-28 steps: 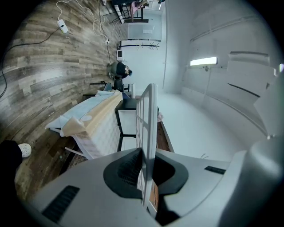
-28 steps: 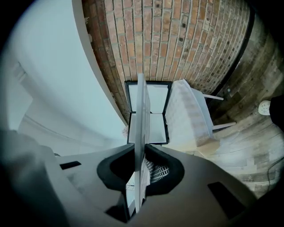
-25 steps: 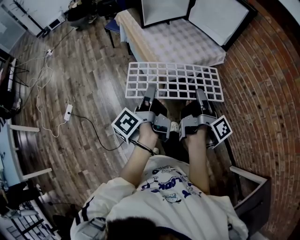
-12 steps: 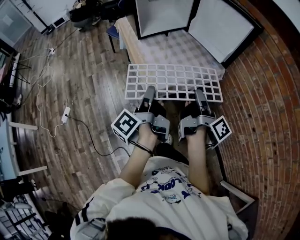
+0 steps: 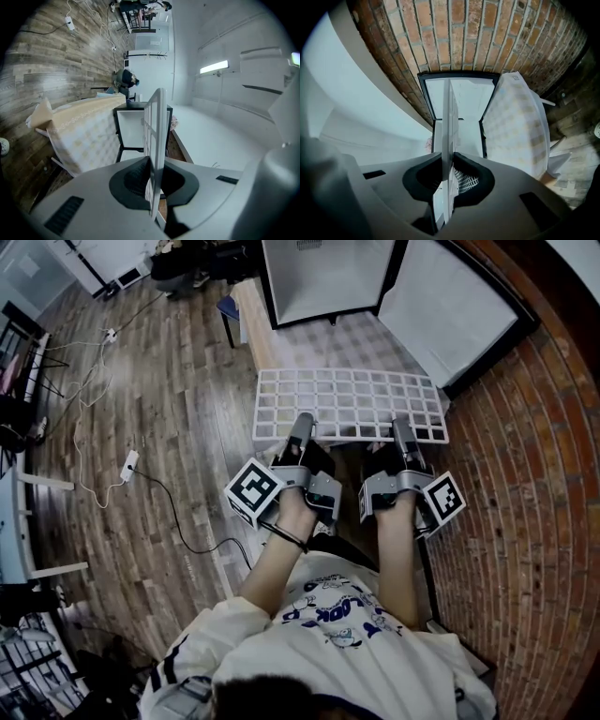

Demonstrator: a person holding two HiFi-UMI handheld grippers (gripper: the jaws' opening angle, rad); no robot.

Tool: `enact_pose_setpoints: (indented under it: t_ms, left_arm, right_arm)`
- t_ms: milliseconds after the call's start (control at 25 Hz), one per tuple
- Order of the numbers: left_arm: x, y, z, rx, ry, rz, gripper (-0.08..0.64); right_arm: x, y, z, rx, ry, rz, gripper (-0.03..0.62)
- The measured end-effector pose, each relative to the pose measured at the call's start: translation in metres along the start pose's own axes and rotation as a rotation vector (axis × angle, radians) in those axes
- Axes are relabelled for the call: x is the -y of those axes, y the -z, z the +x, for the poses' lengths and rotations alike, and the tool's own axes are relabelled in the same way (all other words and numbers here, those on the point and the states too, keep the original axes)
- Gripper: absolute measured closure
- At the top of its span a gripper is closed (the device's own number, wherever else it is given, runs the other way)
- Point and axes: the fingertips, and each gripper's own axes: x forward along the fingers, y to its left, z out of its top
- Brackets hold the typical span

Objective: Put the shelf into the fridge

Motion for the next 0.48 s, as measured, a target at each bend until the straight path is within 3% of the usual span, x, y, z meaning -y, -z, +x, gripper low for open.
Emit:
enact_pose_setpoints:
  t_ms: [480]
  left_arm:
    - [-0.007,0.002,0.033,0.031,-0.008,-0.004,0.523]
  right_arm:
    - [0.008,-0.018,0.035,-0.037,0.006,0.013,0.54]
